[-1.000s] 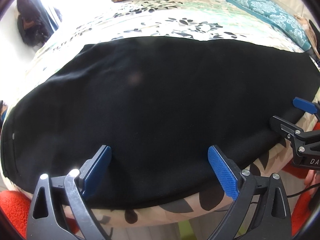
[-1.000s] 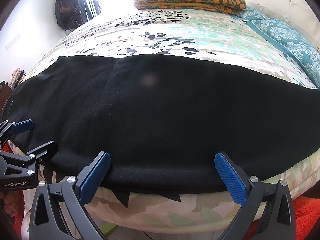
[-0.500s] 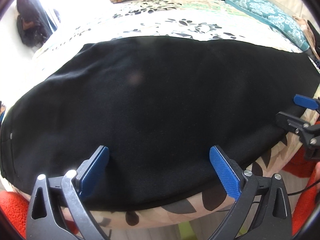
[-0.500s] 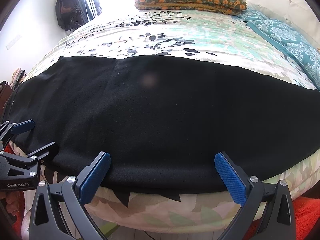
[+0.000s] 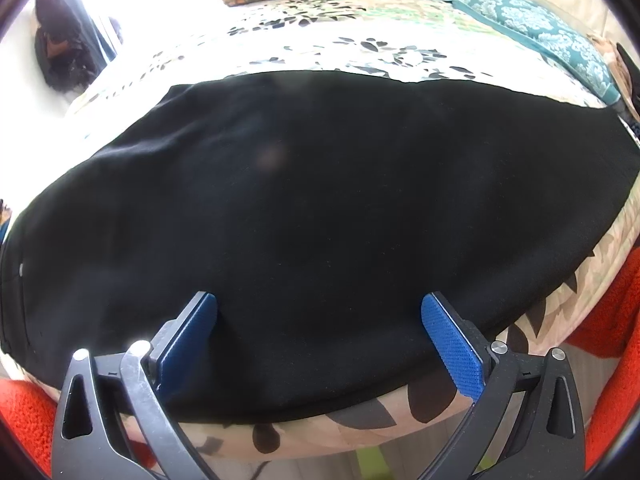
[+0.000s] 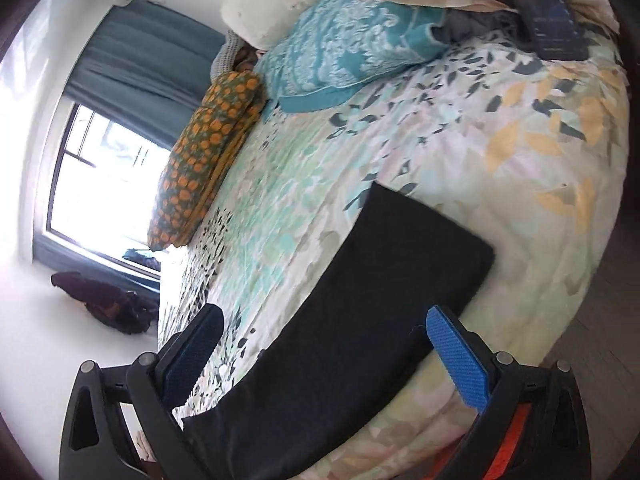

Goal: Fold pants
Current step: 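Grasp the black trouser leg end with the right gripper and lift it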

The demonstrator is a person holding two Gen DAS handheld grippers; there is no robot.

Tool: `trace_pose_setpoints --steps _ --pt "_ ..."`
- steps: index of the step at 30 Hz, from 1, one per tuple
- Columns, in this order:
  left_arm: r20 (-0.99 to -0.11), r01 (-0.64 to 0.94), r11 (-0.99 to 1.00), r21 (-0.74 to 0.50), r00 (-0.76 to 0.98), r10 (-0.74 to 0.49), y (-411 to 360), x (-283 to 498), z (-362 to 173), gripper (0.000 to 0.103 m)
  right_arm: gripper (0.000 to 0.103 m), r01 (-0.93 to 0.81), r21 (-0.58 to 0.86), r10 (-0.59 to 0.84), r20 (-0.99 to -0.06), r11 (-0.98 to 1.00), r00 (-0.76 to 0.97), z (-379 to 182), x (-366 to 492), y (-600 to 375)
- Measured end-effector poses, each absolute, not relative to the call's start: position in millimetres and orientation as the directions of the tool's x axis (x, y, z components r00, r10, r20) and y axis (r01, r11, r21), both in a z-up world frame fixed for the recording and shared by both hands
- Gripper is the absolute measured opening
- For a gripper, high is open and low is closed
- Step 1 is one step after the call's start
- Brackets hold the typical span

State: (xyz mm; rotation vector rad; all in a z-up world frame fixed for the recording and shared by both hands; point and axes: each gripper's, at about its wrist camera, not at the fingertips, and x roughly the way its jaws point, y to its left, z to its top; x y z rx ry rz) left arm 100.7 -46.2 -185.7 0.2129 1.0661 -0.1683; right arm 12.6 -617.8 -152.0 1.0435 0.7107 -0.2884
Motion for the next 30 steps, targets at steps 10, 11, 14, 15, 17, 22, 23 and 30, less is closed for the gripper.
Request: trace_pose_setpoints --steps 10,11,14,15,17,22,23,30 --pt "-0.878 0.235 0.968 0.092 0.478 -0.032 -46 101 -186 0.102 0.090 0.571 0.698 0.235 -0.698 0.432 0.676 -214 31 -659" --pt "-0.877 0.234 0.968 0.093 0.480 -0.032 -46 100 -186 0.102 0.090 0.568 0.712 0.241 -0.687 0.413 0.686 -218 32 -661" --pt "-0.872 0.231 0.968 0.096 0.488 -0.030 -47 100 -187 0.102 0.085 0.574 0.711 0.218 -0.685 0.406 0.695 -222 35 -668" --pt "-0.872 0.230 0.968 0.095 0.489 -0.031 -46 99 -187 0.102 0.079 0.584 0.703 0.213 -0.694 0.406 0.688 -223 36 -669" --pt "-0.871 0.230 0.969 0.093 0.490 -0.032 -46 100 -187 0.102 0.070 0.597 0.674 0.211 -0.721 0.435 0.661 -224 40 -667" --pt "-0.873 0.234 0.968 0.086 0.486 -0.040 -44 100 -187 0.102 0.024 0.578 0.656 0.236 -0.735 0.485 0.636 -215 37 -663" --pt "-0.875 0.233 0.969 0.081 0.483 -0.043 -44 101 -186 0.102 0.023 0.559 0.667 0.236 -0.720 0.492 0.652 -208 37 -659" --pt "-0.886 0.183 0.982 -0.035 0.449 -0.116 -28 109 -173 0.100 0.022 0.301 0.785 0.392 -0.552 0.541 0.735 -137 45 -561"
